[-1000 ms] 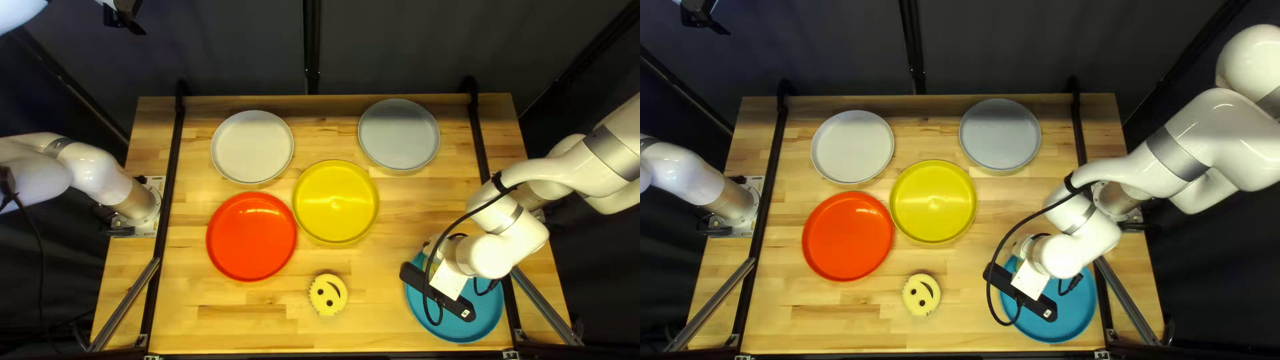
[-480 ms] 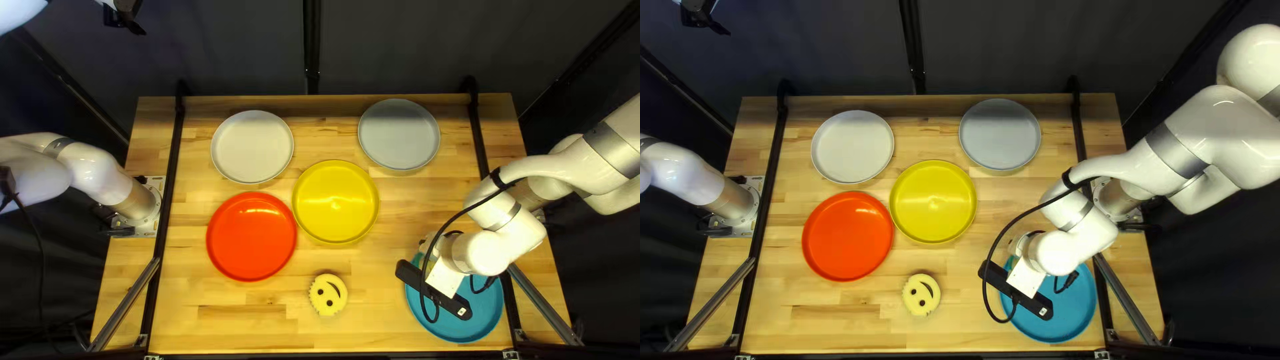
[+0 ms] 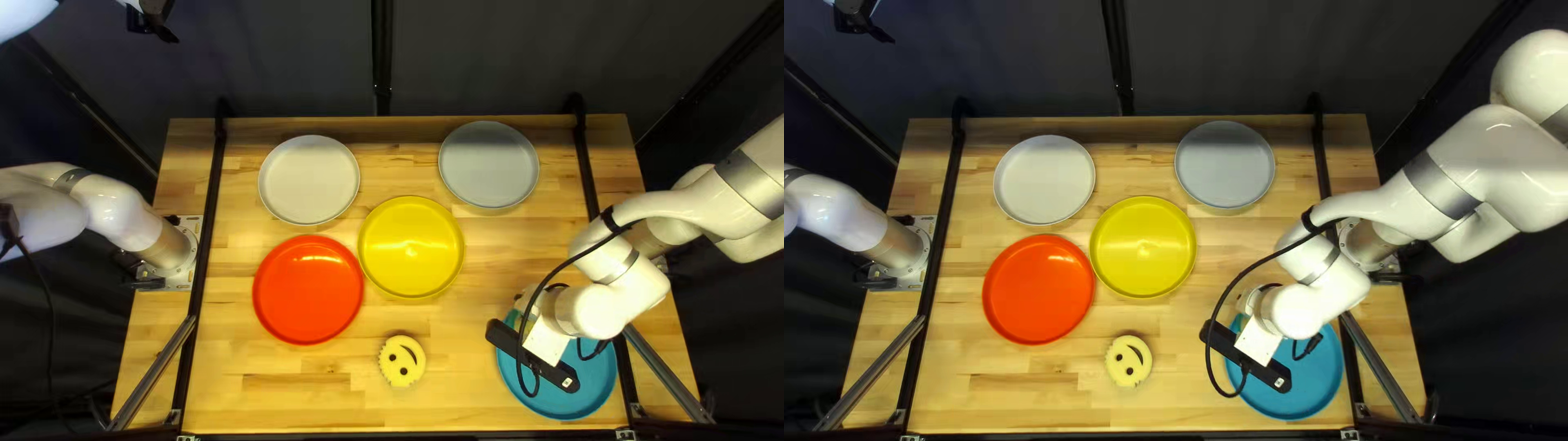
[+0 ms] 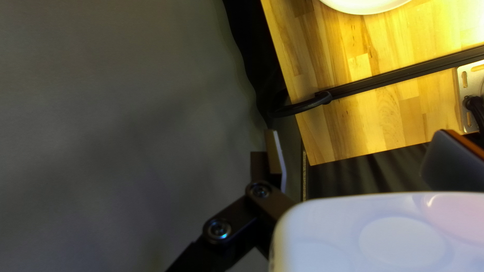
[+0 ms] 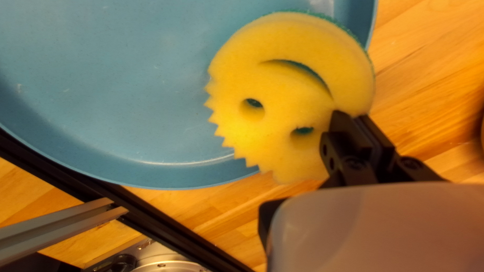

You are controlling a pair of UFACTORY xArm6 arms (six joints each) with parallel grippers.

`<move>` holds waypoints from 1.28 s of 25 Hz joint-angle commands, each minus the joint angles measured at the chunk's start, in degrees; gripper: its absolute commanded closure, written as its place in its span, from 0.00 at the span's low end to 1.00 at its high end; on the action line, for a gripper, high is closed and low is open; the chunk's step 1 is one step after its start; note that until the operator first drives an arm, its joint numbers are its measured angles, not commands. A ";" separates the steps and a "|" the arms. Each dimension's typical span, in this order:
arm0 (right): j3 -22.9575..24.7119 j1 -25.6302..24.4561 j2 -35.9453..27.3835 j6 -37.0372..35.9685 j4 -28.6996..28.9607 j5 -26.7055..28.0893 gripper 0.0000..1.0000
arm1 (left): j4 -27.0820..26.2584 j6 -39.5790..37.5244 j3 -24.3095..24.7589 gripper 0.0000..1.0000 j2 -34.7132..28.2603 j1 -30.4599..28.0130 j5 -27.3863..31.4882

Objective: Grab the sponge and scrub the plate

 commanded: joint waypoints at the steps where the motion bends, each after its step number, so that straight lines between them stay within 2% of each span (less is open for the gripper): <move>1: 1.22 1.75 -2.20 0.62 1.12 1.16 1.00 | 0.00 0.00 0.00 0.00 0.00 0.00 0.00; 8: 2.54 5.46 -5.16 3.20 2.74 3.75 1.00 | 0.00 0.00 0.00 0.00 0.00 0.00 0.00; 20: 4.34 12.29 -4.41 7.27 4.04 2.15 1.00 | 0.00 0.00 0.00 0.00 0.00 0.00 0.00; 24: 3.36 12.11 -3.81 7.35 3.27 2.56 1.00 | 0.00 0.00 0.00 0.00 0.00 0.00 0.00; 32: -1.81 8.35 0.05 4.08 0.65 3.77 1.00 | 0.00 0.00 0.00 0.00 0.00 0.00 0.00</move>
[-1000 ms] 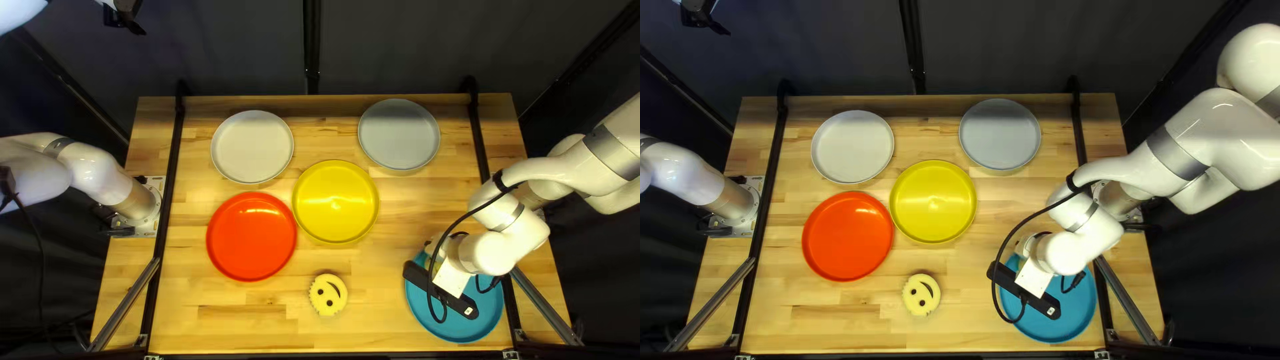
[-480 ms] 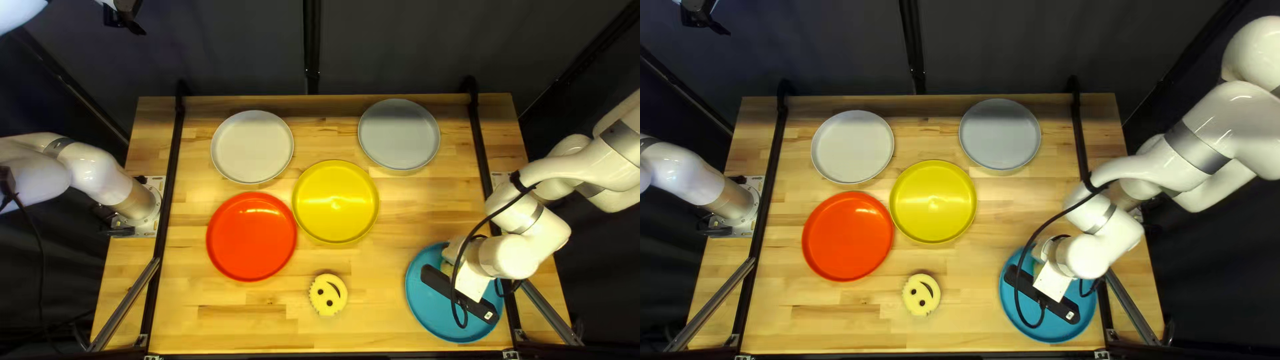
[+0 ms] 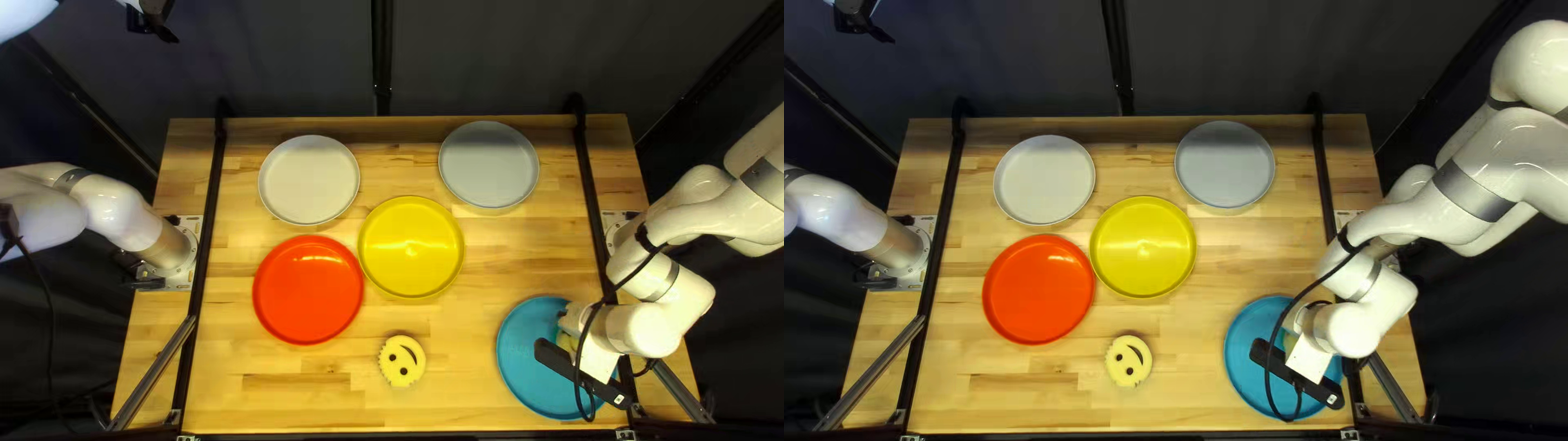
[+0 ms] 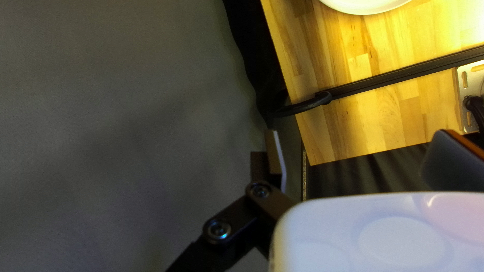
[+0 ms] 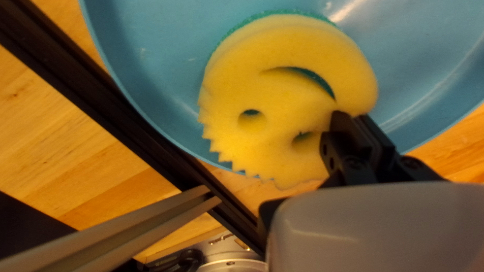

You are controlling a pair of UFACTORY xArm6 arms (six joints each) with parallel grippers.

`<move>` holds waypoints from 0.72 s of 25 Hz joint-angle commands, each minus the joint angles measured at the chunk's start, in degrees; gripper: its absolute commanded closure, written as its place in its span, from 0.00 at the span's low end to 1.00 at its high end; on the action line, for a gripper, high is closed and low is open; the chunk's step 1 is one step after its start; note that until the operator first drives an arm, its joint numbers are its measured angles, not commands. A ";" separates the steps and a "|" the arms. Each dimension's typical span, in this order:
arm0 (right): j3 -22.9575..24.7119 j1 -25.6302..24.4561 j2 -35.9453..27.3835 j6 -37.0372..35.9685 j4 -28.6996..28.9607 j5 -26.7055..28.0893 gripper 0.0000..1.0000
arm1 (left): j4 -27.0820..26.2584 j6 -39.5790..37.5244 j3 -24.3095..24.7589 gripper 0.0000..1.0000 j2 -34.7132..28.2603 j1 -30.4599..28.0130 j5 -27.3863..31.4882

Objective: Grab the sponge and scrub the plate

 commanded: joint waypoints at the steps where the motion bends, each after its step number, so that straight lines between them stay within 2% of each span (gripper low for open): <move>1: -2.43 -1.82 1.56 -1.79 -1.31 0.89 1.00 | 0.00 0.00 0.00 0.00 0.00 0.00 0.00; 6: -5.64 -4.35 3.53 -4.00 -2.92 1.76 1.00 | 0.00 0.00 0.00 0.00 0.00 0.00 0.00; 11: -6.47 -6.55 4.35 -5.49 -4.37 1.29 1.00 | 0.00 0.00 0.00 0.00 0.00 0.00 0.00; 14: -6.62 -6.09 4.77 -5.23 -4.44 1.11 1.00 | 0.00 0.00 0.00 0.00 0.00 0.00 0.00; 18: -7.03 -2.50 4.85 -2.53 -3.57 2.35 1.00 | 0.00 0.00 0.00 0.00 0.00 0.00 0.00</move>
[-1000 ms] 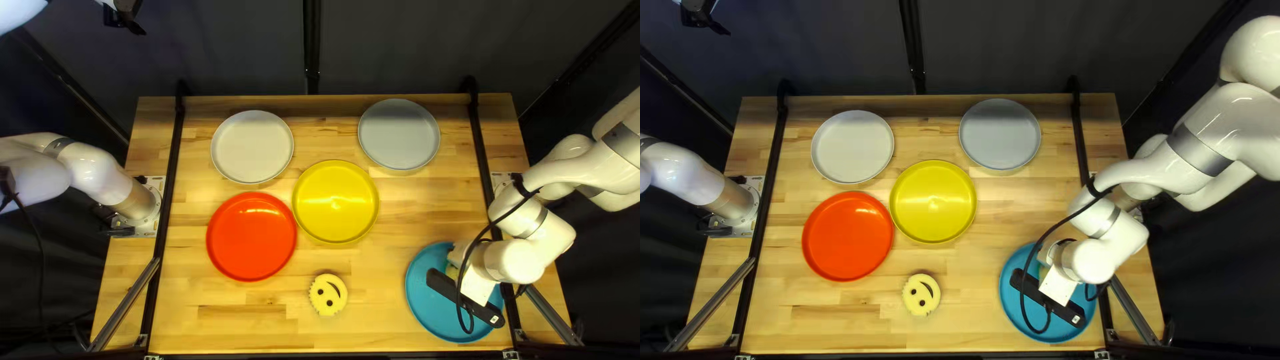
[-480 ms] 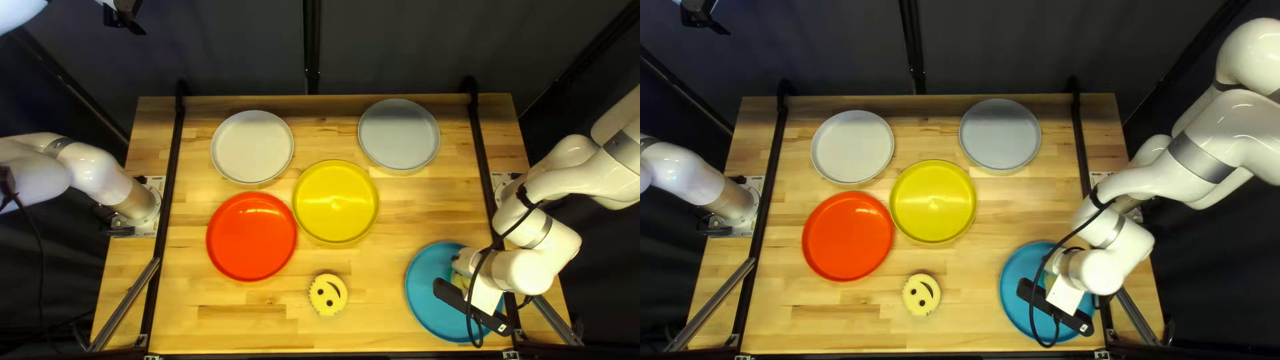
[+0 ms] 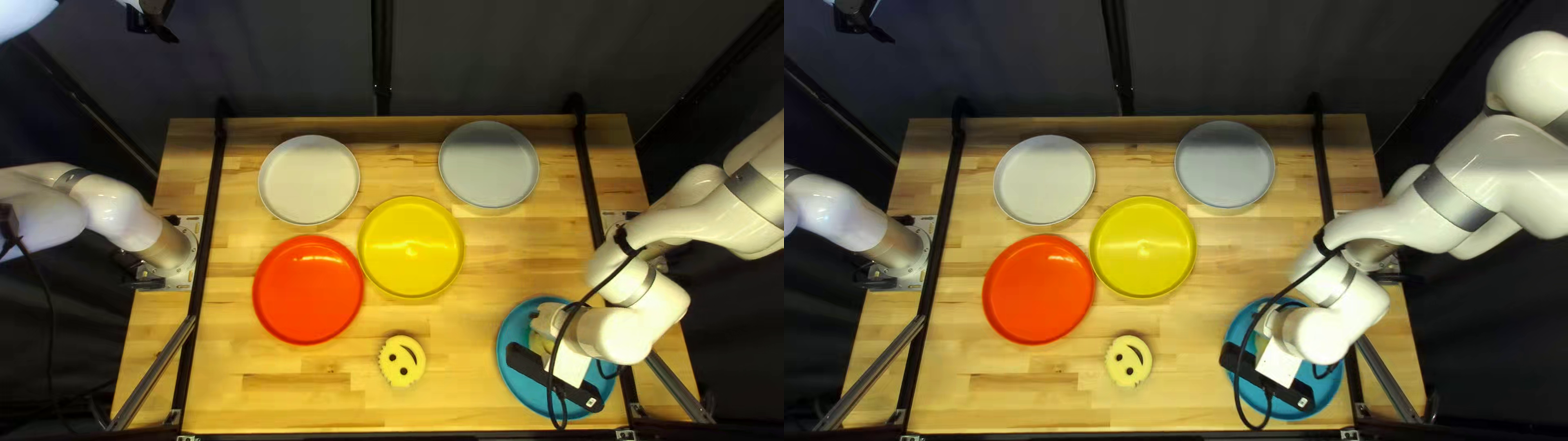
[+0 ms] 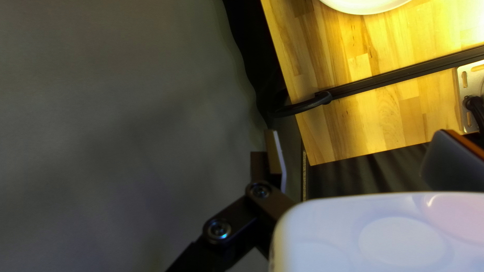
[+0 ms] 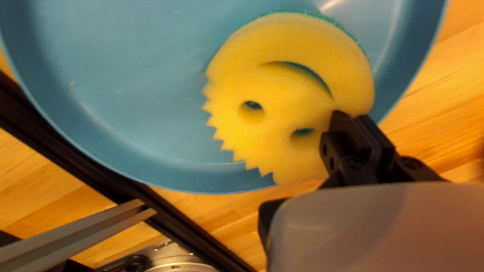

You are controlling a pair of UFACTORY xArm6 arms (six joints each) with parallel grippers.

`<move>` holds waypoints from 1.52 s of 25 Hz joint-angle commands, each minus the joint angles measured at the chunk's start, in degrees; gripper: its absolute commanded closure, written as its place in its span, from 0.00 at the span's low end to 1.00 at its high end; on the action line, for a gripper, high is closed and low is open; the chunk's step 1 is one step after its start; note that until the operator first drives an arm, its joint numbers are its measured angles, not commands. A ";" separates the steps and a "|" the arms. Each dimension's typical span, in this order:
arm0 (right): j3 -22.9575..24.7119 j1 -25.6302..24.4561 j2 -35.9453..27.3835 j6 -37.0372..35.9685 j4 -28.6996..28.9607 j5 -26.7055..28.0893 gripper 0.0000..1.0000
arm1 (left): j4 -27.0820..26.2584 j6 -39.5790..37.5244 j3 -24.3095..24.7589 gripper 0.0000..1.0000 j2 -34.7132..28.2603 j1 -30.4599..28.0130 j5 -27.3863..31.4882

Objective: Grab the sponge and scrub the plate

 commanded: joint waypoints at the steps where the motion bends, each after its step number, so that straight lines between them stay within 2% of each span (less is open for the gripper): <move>1: -0.52 3.11 0.19 2.42 0.82 1.18 1.00 | 0.00 0.00 0.00 0.00 0.00 0.00 0.00; 5: -1.09 4.96 -0.19 3.63 1.52 2.89 1.00 | 0.00 0.00 0.00 0.00 0.00 0.00 0.00; 9: -0.69 2.46 -1.81 1.71 1.16 3.67 1.00 | 0.00 0.00 0.00 0.00 0.00 0.00 0.00; 13: 1.02 -5.31 -4.04 -5.36 0.94 2.05 1.00 | 0.00 0.00 0.00 0.00 0.00 0.00 0.00; 16: 1.00 -9.75 -4.86 -10.26 2.18 1.48 1.00 | 0.00 0.00 0.00 0.00 0.00 0.00 0.00; 17: 0.47 -12.78 -5.34 -13.89 3.22 1.75 1.00 | 0.00 0.00 0.00 0.00 0.00 0.00 0.00; 21: -2.75 -20.22 -4.63 -23.13 6.69 3.23 1.00 | 0.00 0.00 0.00 0.00 0.00 0.00 0.00; 28: -11.92 -34.70 2.57 -39.80 15.08 5.10 1.00 | 0.00 0.00 0.00 0.00 0.00 0.00 0.00; 30: -13.16 -35.69 3.78 -41.09 16.02 4.62 1.00 | 0.00 0.00 0.00 0.00 0.00 0.00 0.00; 38: -13.16 -35.69 3.78 -41.09 16.02 4.62 1.00 | 0.00 0.00 0.00 0.00 0.00 0.00 0.00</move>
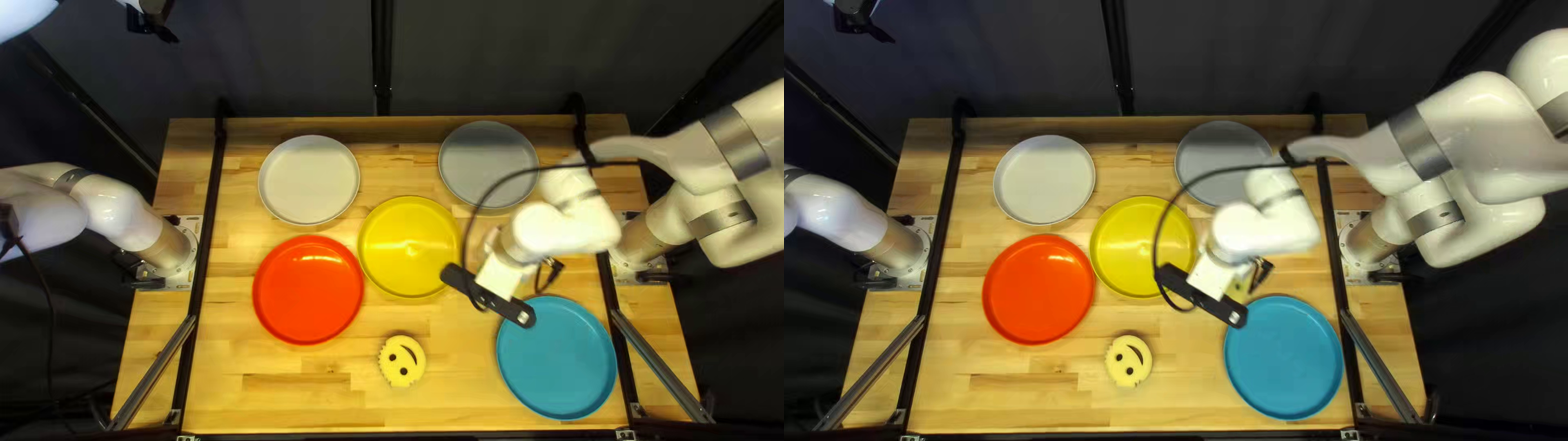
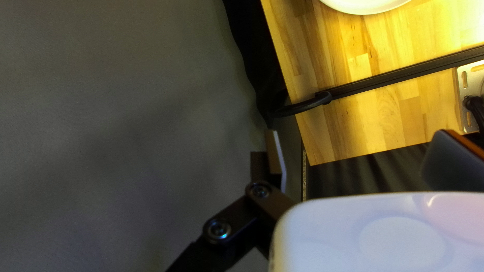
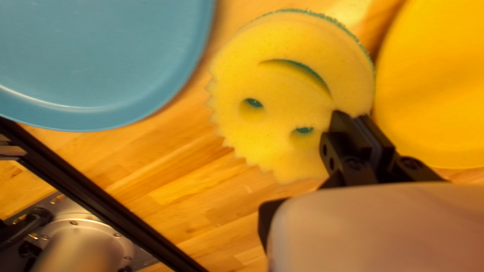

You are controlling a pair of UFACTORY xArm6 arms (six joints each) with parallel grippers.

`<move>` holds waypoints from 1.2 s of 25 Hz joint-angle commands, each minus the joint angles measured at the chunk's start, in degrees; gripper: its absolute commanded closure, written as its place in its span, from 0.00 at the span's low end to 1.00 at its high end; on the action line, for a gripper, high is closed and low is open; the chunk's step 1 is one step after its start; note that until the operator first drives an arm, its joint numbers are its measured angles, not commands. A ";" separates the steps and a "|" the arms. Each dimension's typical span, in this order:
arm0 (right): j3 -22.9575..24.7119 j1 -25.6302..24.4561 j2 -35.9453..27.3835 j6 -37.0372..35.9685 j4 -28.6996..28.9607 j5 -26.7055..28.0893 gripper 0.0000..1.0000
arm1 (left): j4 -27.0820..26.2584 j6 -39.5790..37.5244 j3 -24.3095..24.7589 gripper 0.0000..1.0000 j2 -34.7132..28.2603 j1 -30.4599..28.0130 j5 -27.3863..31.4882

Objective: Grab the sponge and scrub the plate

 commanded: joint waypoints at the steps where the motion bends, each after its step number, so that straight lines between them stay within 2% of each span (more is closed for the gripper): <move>1: 0.00 0.00 0.00 -0.01 0.01 0.00 1.00 | 0.00 0.00 0.00 0.00 0.00 0.00 0.00; 7: 1.82 -0.02 -1.07 1.29 -0.88 -0.56 1.00 | 0.00 0.00 0.00 0.00 0.00 0.00 0.00; 11: -0.05 -2.67 0.56 -0.22 -0.27 -0.18 1.00 | 0.00 0.00 0.00 0.00 0.00 0.00 0.00; 15: -4.93 -7.31 4.91 -4.64 1.61 0.61 1.00 | 0.00 0.00 0.00 0.00 0.00 0.00 0.00; 20: -11.93 -10.81 10.62 -6.15 3.81 2.66 1.00 | 0.00 0.00 0.00 0.00 0.00 0.00 0.00; 25: -16.44 -10.52 15.20 -2.08 4.45 2.83 1.00 | 0.00 0.00 0.00 0.00 0.00 0.00 0.00; 30: -16.58 -8.41 16.17 2.73 2.63 1.53 1.00 | 0.00 0.00 0.00 0.00 0.00 0.00 0.00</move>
